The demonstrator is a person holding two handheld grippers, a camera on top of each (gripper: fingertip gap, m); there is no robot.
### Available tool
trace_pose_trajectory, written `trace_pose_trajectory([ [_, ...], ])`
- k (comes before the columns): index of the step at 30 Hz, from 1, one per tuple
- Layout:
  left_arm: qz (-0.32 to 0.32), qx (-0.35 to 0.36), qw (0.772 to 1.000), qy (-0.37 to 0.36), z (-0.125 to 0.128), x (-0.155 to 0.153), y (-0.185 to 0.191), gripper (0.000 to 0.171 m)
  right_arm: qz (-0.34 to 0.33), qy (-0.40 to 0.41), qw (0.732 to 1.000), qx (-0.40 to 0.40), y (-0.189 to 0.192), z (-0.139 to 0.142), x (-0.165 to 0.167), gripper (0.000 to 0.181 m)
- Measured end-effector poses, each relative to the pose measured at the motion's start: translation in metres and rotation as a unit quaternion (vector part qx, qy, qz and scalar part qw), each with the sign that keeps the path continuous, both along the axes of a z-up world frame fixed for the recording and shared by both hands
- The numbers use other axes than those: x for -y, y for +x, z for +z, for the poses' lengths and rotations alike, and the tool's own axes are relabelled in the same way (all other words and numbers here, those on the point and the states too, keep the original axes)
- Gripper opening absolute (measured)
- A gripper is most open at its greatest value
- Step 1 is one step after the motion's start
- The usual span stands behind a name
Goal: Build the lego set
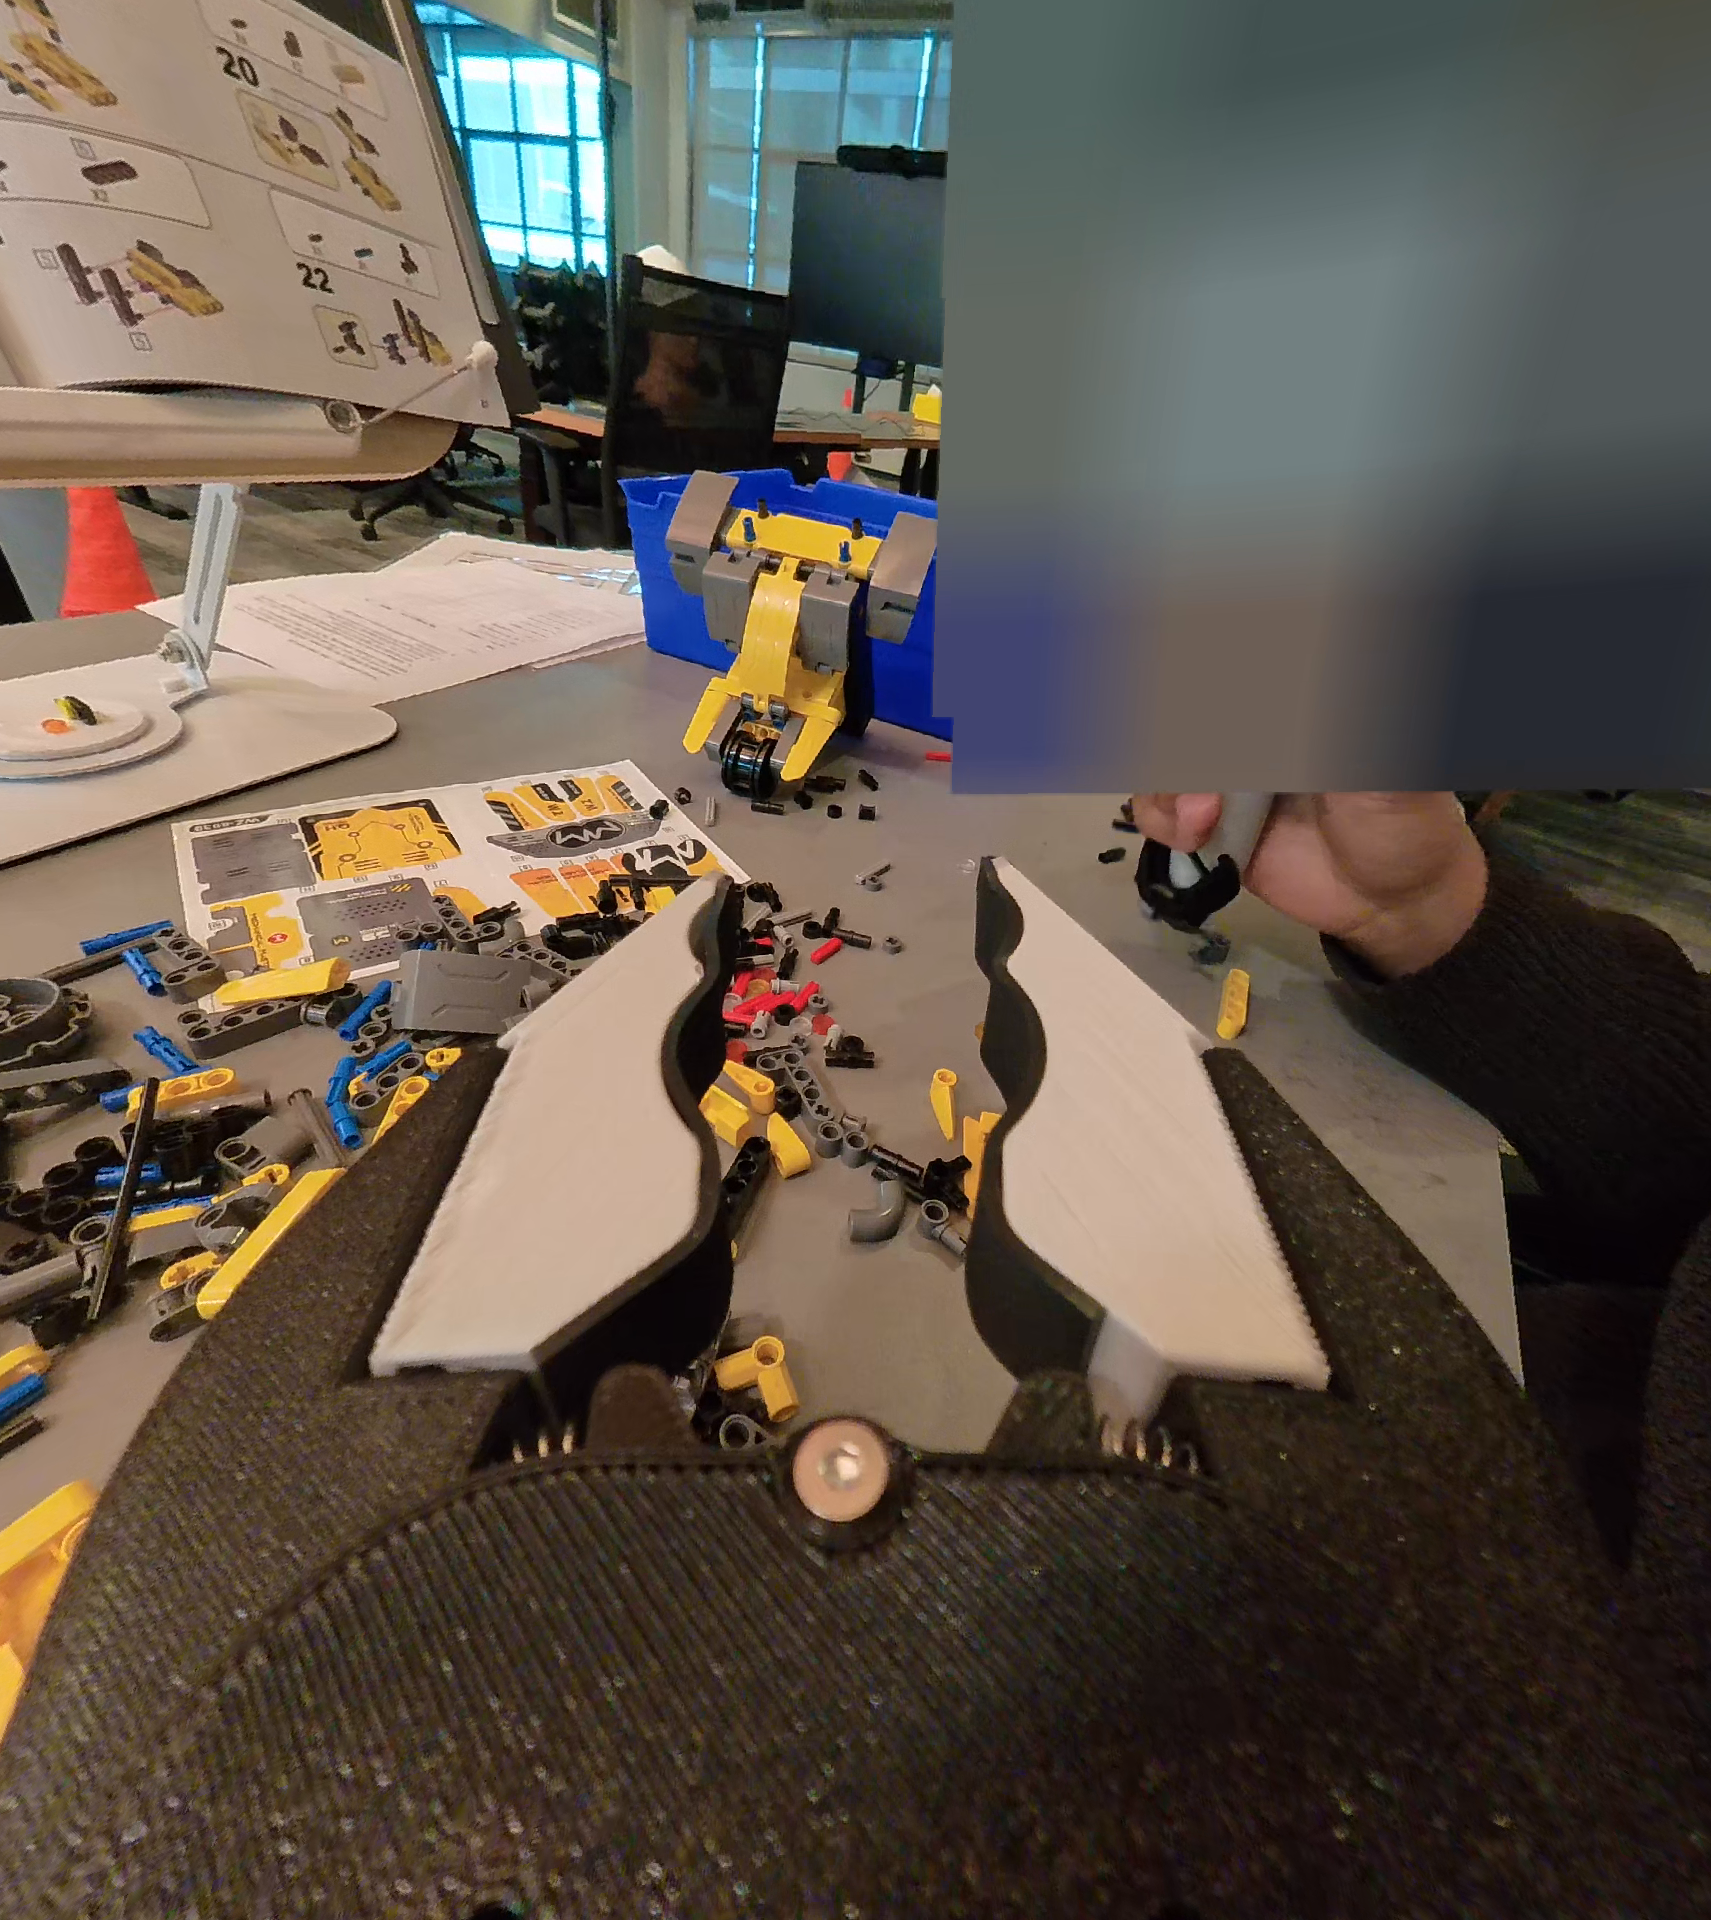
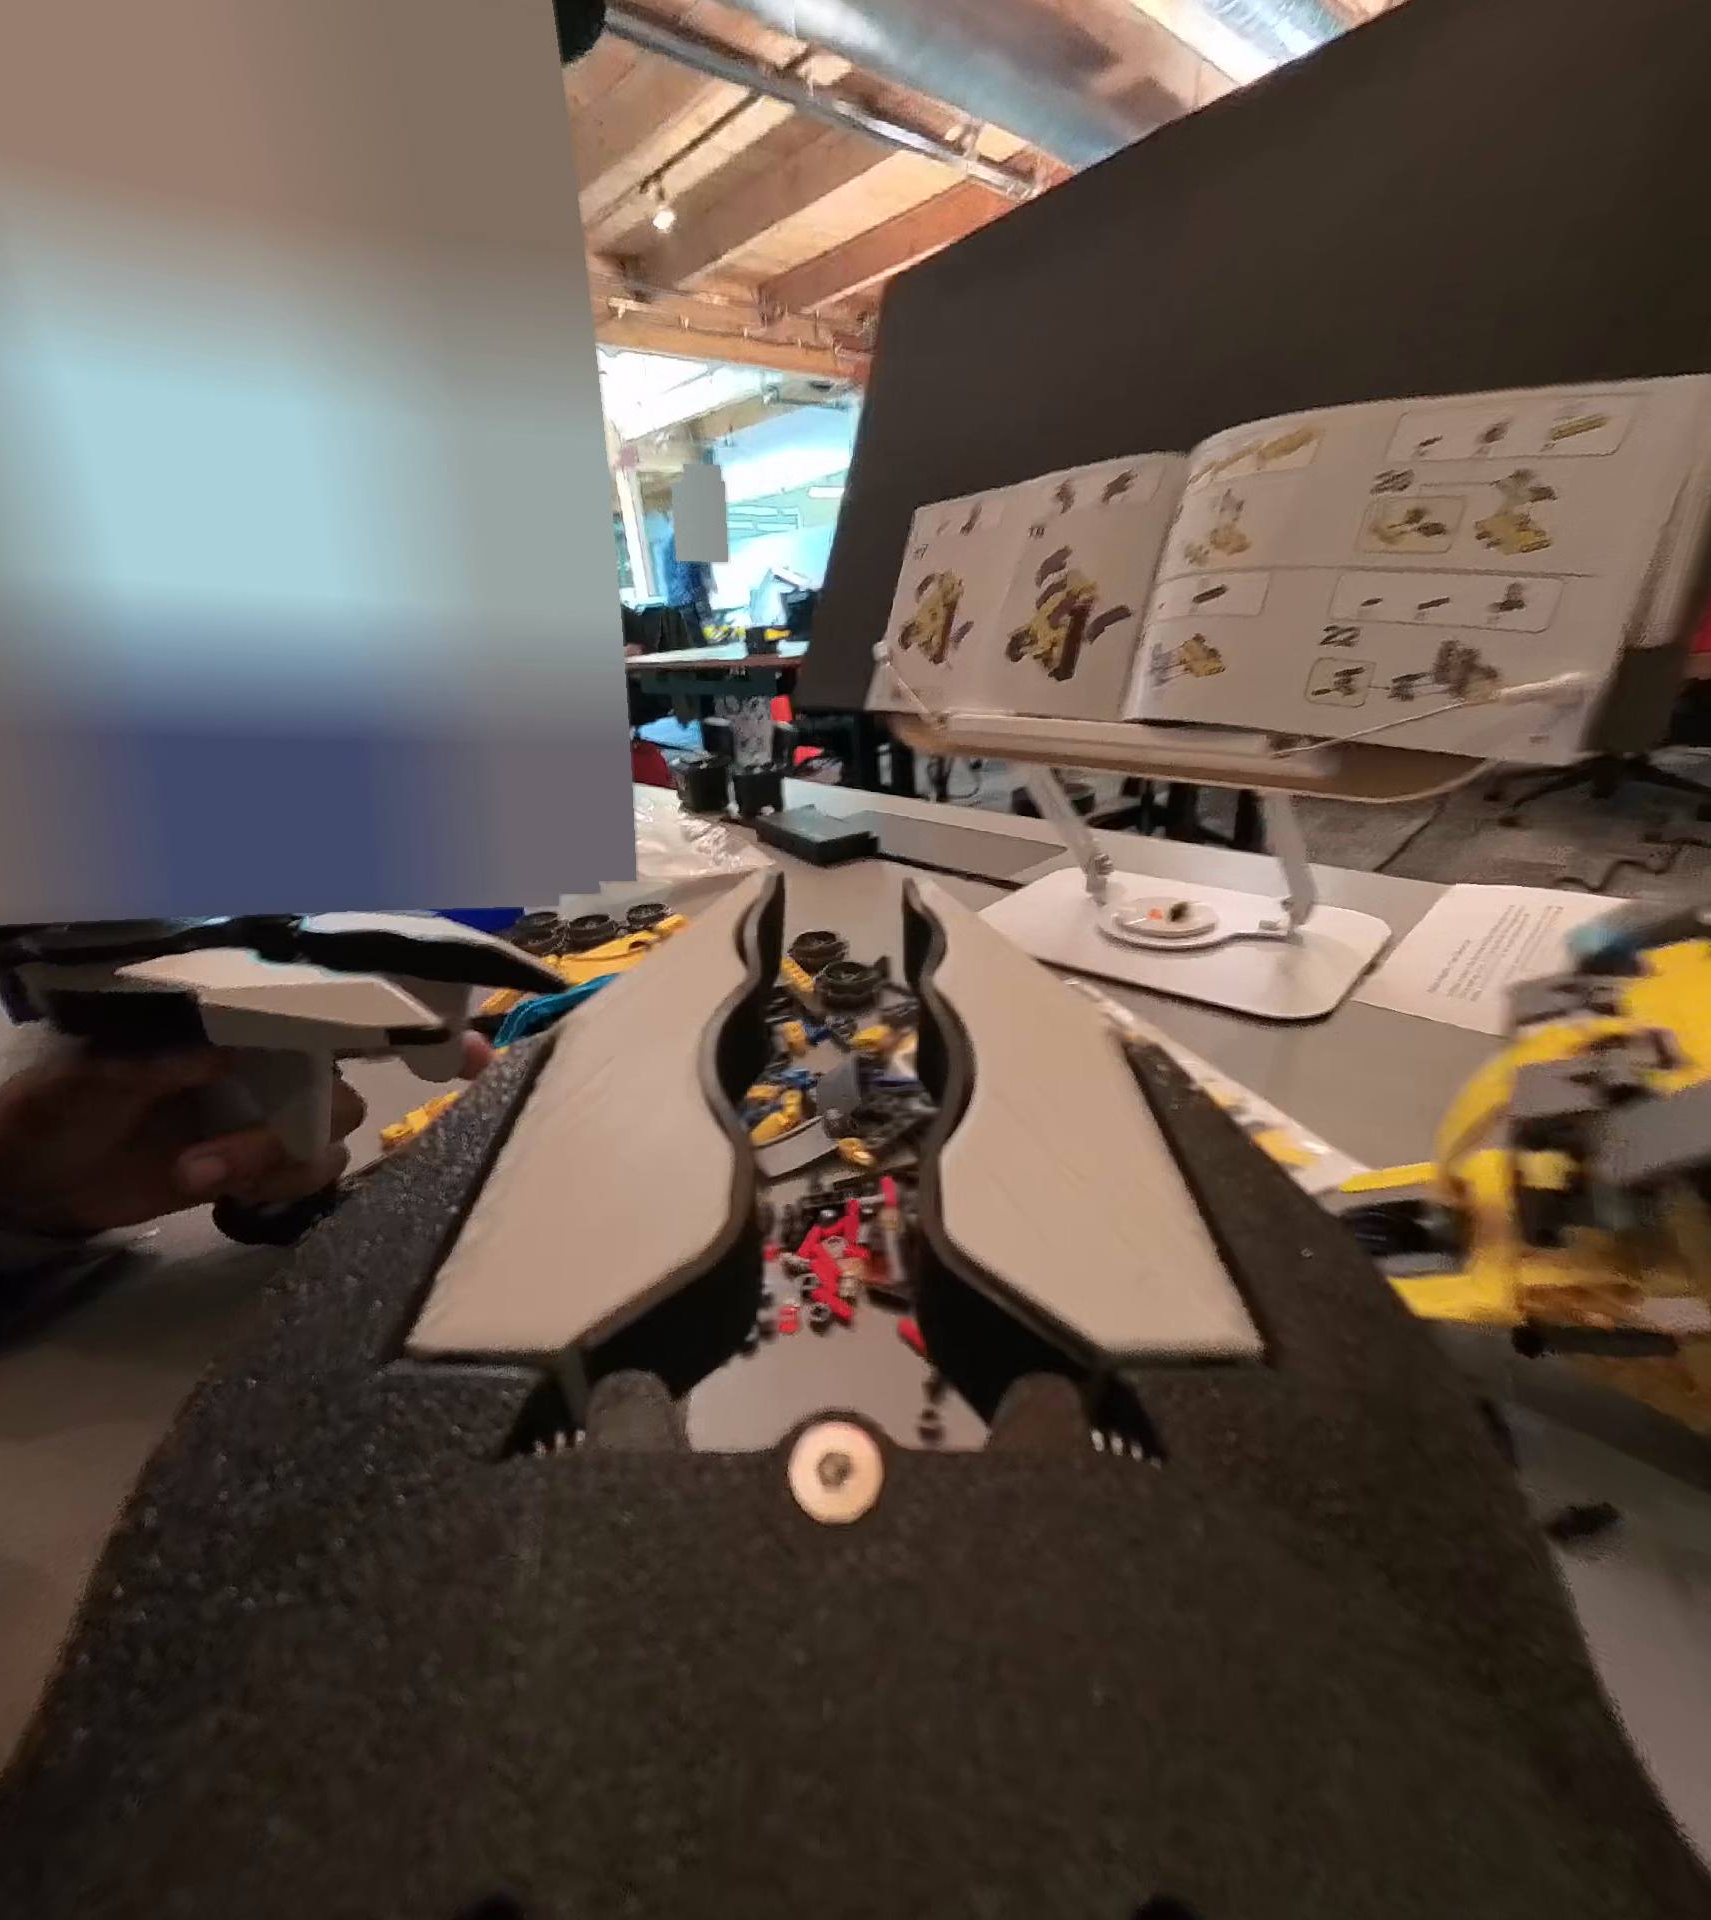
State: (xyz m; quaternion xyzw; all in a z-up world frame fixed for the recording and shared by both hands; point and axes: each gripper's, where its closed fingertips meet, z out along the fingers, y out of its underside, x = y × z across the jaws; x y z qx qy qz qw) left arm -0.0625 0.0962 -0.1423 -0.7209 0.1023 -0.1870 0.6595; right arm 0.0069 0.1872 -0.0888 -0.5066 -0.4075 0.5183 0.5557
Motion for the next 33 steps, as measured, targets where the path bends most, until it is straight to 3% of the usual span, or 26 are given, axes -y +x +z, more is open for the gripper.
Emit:
trace_pose_trajectory([
  [5, -0.004, 0.006, 1.0, 0.002, 0.001, 0.001, 0.001, 0.045, -0.096, -0.027, 0.995, -0.025, 0.062, 0.003, -0.066, 0.023],
  [8, -0.005, 0.003, 1.0, -0.001, 0.0, 0.0, 0.002, 0.045, -0.093, -0.088, 0.989, -0.069, 0.086, 0.007, -0.083, 0.027],
  [12, -0.001, -0.004, 1.0, -0.003, -0.001, -0.001, 0.001, 0.045, -0.049, -0.11, 0.989, -0.084, 0.077, 0.009, -0.072, 0.03],
  [19, -0.001, -0.006, 1.0, -0.004, -0.002, -0.001, 0.002, 0.045, -0.076, -0.03, 0.997, -0.003, 0.055, -0.006, -0.059, 0.026],
  [33, -0.003, -0.005, 1.0, -0.004, -0.002, -0.001, 0.002, 0.045, -0.073, -0.048, 0.996, -0.009, 0.056, -0.007, -0.061, 0.027],
])
